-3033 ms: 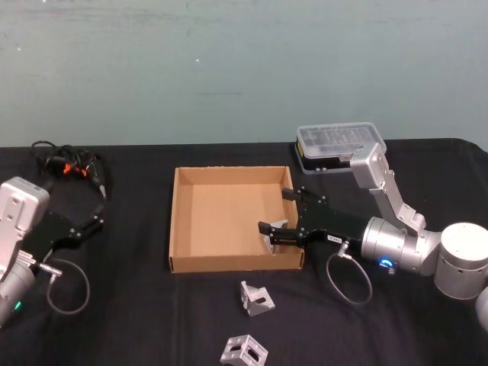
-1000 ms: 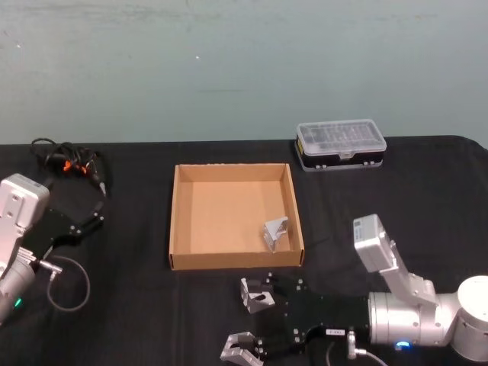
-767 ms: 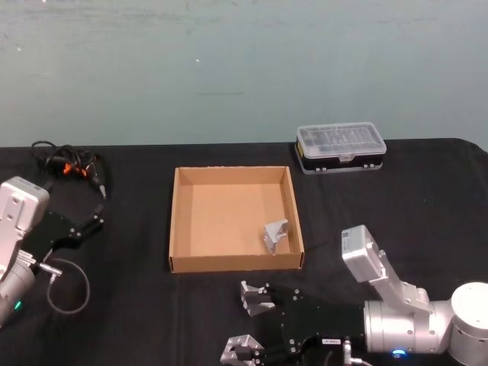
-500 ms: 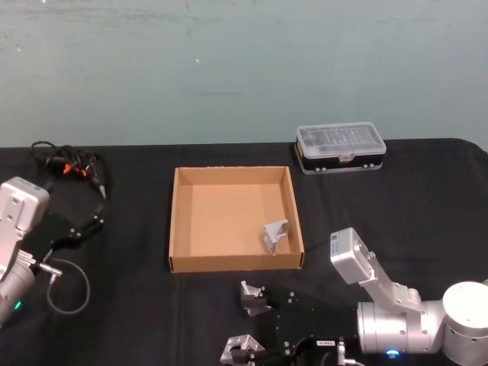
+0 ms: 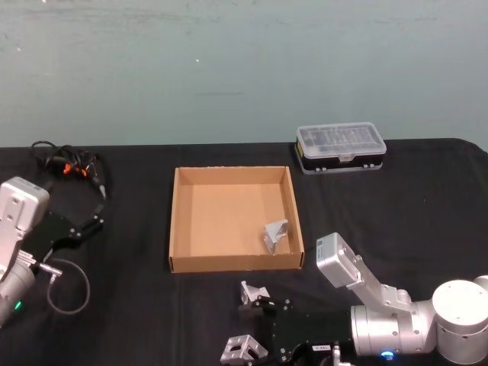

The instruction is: Use one hand to pick up the angle iron from the table and place it into the box.

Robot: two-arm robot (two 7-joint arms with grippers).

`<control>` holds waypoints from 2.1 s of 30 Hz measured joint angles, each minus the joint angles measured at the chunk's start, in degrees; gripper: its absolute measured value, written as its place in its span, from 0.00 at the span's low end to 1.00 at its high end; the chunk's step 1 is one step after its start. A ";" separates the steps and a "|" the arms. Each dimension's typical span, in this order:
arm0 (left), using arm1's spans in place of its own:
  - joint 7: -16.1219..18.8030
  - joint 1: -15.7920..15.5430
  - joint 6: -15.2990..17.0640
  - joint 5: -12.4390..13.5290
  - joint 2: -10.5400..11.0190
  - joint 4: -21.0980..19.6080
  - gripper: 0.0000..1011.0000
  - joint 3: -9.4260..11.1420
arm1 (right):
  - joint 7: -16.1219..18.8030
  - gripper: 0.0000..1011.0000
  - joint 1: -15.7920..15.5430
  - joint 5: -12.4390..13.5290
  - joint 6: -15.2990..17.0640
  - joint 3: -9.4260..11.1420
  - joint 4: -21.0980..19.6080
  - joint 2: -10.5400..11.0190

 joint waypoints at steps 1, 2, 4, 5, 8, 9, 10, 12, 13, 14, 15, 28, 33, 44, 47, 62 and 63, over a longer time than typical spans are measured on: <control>0.00 0.00 0.00 0.00 0.00 0.00 0.99 0.00 | 0.09 0.99 0.13 -0.09 0.20 -0.17 0.09 0.02; 0.00 0.00 0.00 0.00 0.00 0.00 0.99 0.00 | 0.31 0.99 0.30 -0.21 0.38 -0.34 0.20 0.03; 0.00 0.00 0.00 0.00 0.00 0.00 0.99 0.00 | 0.40 0.99 0.41 -0.31 0.54 -0.51 0.27 0.03; 0.00 0.00 0.00 0.00 0.00 0.00 0.99 0.00 | 0.45 0.99 0.46 -0.35 0.63 -0.62 0.29 0.03; 0.00 0.00 0.00 0.00 0.00 0.00 0.99 0.00 | 0.69 0.99 0.65 -0.47 0.94 -0.95 0.37 0.07; 0.00 0.00 0.00 0.00 0.00 0.00 0.99 0.00 | 0.75 0.99 0.67 -0.49 1.01 -1.03 0.38 0.08; 0.00 0.00 0.00 0.00 0.00 0.00 0.99 0.00 | 0.78 0.99 0.70 -0.51 1.06 -1.10 0.39 0.09; 0.00 0.00 0.00 0.00 0.00 0.00 0.99 0.00 | 0.86 0.99 0.80 -0.55 1.24 -1.26 0.43 0.13; 0.00 0.00 0.00 0.00 0.00 0.00 0.99 0.00 | 0.90 0.99 0.87 -0.59 1.33 -1.38 0.49 0.14; 0.00 0.00 0.00 0.00 0.00 0.00 0.99 0.00 | 0.92 0.99 0.92 -0.63 1.39 -1.42 0.51 0.15; 0.00 0.00 0.00 0.00 0.00 0.00 0.99 0.00 | 0.95 0.99 0.96 -0.66 1.44 -1.48 0.53 0.16; 0.00 0.00 0.00 0.00 0.00 0.00 0.99 0.00 | 1.13 0.99 1.53 -1.43 1.82 -2.32 0.77 0.29; 0.00 0.00 0.00 0.00 0.00 0.00 0.99 0.00 | 1.11 0.99 1.52 -1.43 1.82 -2.30 0.78 0.30; 0.00 0.00 0.00 0.00 0.00 0.00 0.99 0.00 | 1.08 0.94 1.47 -1.32 1.76 -2.21 0.76 0.30; 0.00 0.00 0.00 0.00 0.00 0.00 0.99 0.00 | 1.07 0.87 1.46 -1.30 1.75 -2.20 0.75 0.30; 0.00 0.00 0.00 0.00 0.00 0.00 0.99 0.00 | 1.06 0.49 1.42 -1.22 1.73 -2.14 0.70 0.30; 0.00 0.00 0.00 0.00 0.00 0.00 0.99 0.00 | 1.06 0.48 1.42 -1.22 1.73 -2.14 0.70 0.30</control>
